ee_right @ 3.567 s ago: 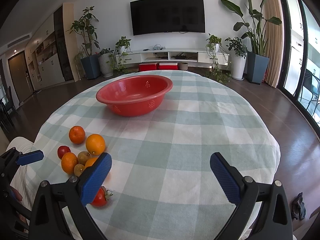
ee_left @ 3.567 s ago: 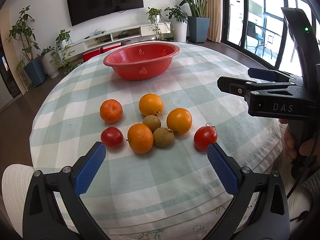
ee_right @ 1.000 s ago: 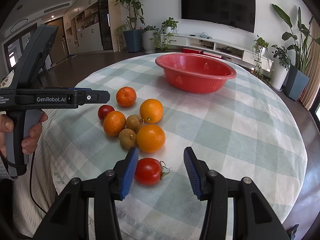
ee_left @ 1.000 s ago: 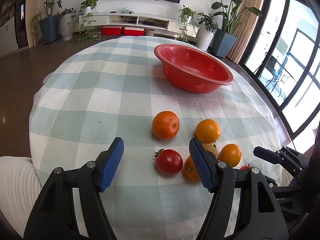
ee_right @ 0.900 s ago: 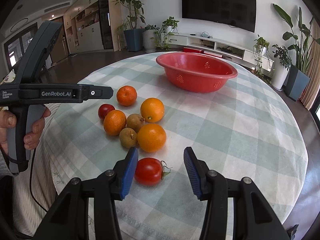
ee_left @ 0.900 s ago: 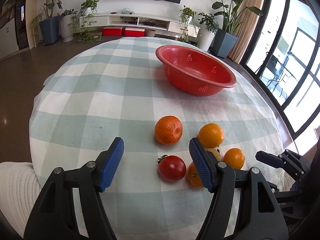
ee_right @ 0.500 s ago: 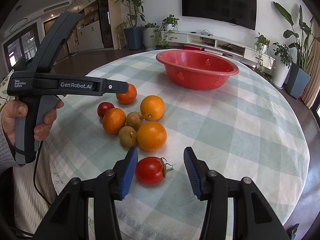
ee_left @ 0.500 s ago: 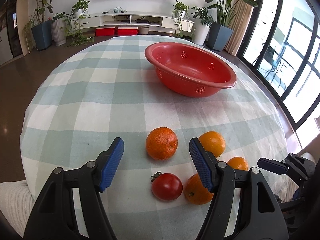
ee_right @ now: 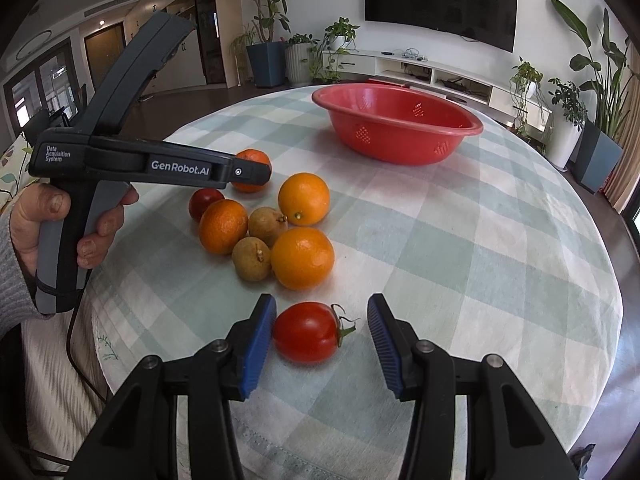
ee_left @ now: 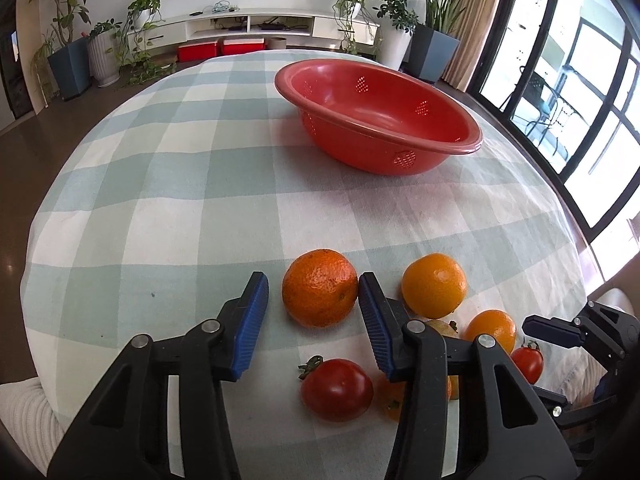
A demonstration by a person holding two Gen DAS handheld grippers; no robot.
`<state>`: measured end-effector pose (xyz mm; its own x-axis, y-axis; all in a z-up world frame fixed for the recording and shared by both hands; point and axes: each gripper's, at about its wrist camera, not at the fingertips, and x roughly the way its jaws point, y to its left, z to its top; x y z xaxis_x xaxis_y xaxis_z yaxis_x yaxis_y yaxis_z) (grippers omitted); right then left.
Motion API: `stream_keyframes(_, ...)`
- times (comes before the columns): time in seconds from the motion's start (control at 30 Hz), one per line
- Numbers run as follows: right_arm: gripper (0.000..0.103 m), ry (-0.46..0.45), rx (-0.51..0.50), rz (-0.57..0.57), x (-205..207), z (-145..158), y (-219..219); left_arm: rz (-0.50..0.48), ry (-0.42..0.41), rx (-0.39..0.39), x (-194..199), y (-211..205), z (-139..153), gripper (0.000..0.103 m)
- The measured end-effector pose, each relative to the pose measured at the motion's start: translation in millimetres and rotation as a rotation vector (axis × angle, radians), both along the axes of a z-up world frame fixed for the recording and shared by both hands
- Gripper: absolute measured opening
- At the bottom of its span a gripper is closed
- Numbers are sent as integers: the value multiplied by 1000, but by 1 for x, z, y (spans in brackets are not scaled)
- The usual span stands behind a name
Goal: Organize fruits
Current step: 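Move left tool toward a mandarin while right tool moves toward a red tomato, then close left tool on the mandarin while right tool closes on the tomato, lift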
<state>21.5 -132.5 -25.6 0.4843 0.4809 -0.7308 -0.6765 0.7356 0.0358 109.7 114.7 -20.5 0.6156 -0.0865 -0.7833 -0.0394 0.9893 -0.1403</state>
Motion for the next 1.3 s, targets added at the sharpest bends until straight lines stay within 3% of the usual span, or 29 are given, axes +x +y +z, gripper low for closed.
stream_keyframes(0.17,50,10,-5,-5,1,-2,-1,-10,9,-21,4,2,-4,37)
stream_keyframes(0.27,44,18,2,-7,1,-1,-1,-12,13,-21,6,3,-6,37)
stream_keyframes(0.73,40,43,22,-29,5,-1,-6,-16,10,-32,5,4,-7,36)
stream_keyframes(1.1,40,91,119,-90,17,4,-25,-19,-1,-62,1,7,-3,35)
stream_keyframes(1.3,40,137,222,-112,26,10,-37,-21,-8,-80,0,9,2,35)
